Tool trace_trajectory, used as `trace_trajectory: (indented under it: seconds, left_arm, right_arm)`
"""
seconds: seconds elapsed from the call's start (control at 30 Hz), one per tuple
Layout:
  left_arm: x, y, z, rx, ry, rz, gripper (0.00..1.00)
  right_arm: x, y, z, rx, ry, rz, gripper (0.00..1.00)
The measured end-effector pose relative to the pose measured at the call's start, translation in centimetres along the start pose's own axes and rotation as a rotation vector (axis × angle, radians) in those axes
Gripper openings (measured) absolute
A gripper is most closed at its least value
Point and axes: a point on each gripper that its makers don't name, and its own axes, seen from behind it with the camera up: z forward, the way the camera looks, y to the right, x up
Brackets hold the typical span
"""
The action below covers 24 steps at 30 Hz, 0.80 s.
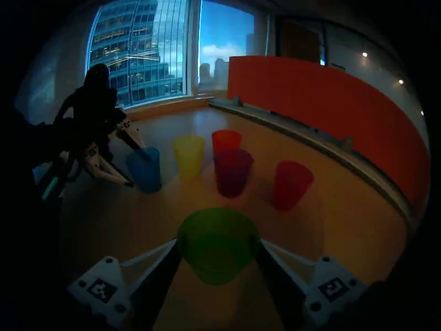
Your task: Pour water
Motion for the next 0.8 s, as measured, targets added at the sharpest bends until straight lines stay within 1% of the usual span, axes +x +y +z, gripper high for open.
trace_trajectory:
  seconds: [0.33, 0.5, 0.67, 0.8]
  left_arm:
    - [-0.9, 0.2, -0.9, 0.015, 0.004, -0.012, 0.97]
    - [-1.2, 0.4, -1.3, 0.014, 0.004, -0.026, 0.97]
    - [-1.2, 0.3, -1.5, 0.018, 0.005, -0.030, 0.97]
    - [-1.2, 0.4, -1.6, 0.021, 0.006, -0.034, 0.97]
  right_arm:
    - [-1.5, -0.3, 0.9, 0.001, -0.022, 0.004, 0.91]
    - [-1.7, -0.4, 0.8, 0.001, -0.024, 0.007, 0.91]
    - [-2.0, -0.6, 0.5, -0.004, -0.025, 0.008, 0.91]
    - [-1.9, -0.6, 0.5, -0.011, -0.022, 0.014, 0.93]
